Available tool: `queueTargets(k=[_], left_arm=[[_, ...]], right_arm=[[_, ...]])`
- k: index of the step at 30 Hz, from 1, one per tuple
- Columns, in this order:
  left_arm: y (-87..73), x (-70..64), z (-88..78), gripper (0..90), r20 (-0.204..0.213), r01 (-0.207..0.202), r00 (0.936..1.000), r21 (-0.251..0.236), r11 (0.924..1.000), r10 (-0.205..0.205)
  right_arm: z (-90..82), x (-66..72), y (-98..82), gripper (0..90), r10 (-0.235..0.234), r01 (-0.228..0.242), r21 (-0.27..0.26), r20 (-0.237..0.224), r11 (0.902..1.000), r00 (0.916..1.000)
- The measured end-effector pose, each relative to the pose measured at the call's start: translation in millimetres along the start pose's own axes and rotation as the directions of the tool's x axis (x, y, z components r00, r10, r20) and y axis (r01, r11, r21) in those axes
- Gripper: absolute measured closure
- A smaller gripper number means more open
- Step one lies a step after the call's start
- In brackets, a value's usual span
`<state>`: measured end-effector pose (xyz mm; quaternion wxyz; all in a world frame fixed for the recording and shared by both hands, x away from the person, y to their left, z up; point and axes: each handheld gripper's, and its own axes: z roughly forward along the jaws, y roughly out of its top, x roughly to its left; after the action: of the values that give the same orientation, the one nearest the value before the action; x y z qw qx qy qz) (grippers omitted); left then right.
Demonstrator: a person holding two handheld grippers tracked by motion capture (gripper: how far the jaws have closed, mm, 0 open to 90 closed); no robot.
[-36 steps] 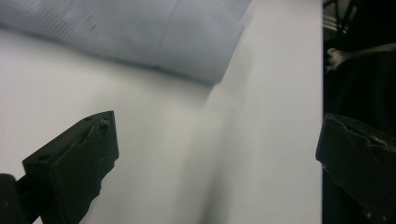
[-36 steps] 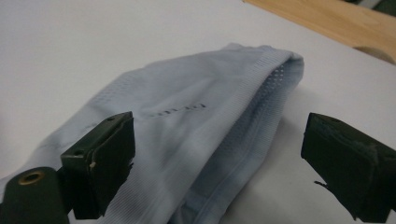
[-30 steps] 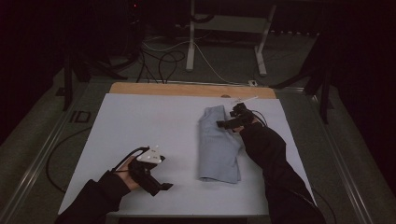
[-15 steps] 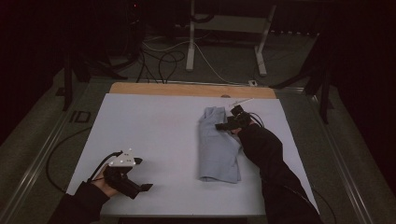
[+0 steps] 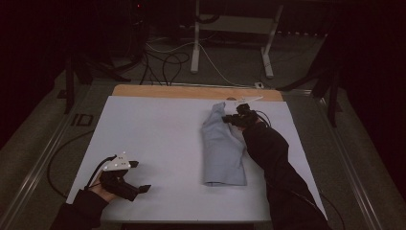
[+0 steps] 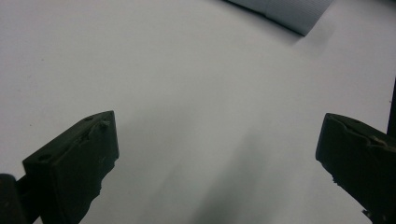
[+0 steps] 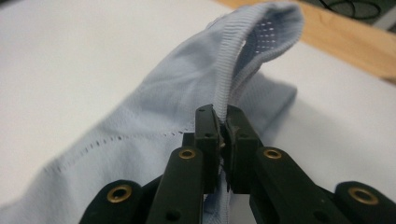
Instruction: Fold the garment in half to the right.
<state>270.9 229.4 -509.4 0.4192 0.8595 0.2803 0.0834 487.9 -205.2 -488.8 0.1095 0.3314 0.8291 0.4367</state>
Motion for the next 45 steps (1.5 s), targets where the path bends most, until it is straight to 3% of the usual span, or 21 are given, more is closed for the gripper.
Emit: queueTargets(k=[5, 11, 19, 23, 29, 32, 38, 45], left_arm=[[0.1, -1.7, 0.7, 0.4, -0.003, -0.008, 1.0000, -0.001, 1.0000, 0.008], [-0.2, -1.1, -0.9, 0.4, -0.004, -0.004, 1.0000, -0.004, 1.0000, 0.004], [-0.9, -1.9, 1.4, 0.4, 0.003, -0.007, 1.0000, 0.002, 1.0000, 0.007], [-1.0, -2.4, 1.5, 0.4, 0.004, -0.011, 0.9999, 0.003, 0.9999, 0.011], [-0.9, -2.6, 0.2, 0.4, 0.006, -0.014, 0.9999, 0.001, 0.9999, 0.014], [-0.8, -3.3, 0.2, 0.4, 0.010, -0.018, 0.9998, 0.003, 0.9998, 0.018], [0.2, -5.5, 0.3, 0.4, 0.025, -0.032, 0.9992, 0.003, 0.9995, 0.032], [0.2, -5.7, -0.4, 0.4, 0.020, -0.034, 0.9992, -0.001, 0.9994, 0.034]], right_arm=[[10.5, -8.8, 4.3, 85.4, 0.030, -0.031, 0.027, 0.011, 0.9992, 0.9995], [23.2, -16.1, -5.0, 85.3, 0.070, -0.073, 0.106, 0.041, 0.9916, 0.9968], [33.6, -16.7, -11.5, 80.9, 0.077, -0.084, 0.151, 0.057, 0.9849, 0.9954], [33.4, -15.5, -10.9, 63.3, 0.074, -0.084, 0.163, 0.070, 0.9830, 0.9948], [17.6, -12.6, -4.4, 33.2, 0.080, -0.086, 0.118, 0.056, 0.9893, 0.9952], [7.9, -6.8, -1.8, 24.0, 0.069, -0.069, 0.087, 0.003, 0.9939, 0.9976], [-2.9, 8.7, 1.4, 15.7, 0.036, -0.033, 0.075, -0.048, 0.9967, 0.9982], [-10.1, 28.3, 1.8, 14.1, -0.004, 0.010, 0.062, -0.090, 0.9980, 0.9960]])
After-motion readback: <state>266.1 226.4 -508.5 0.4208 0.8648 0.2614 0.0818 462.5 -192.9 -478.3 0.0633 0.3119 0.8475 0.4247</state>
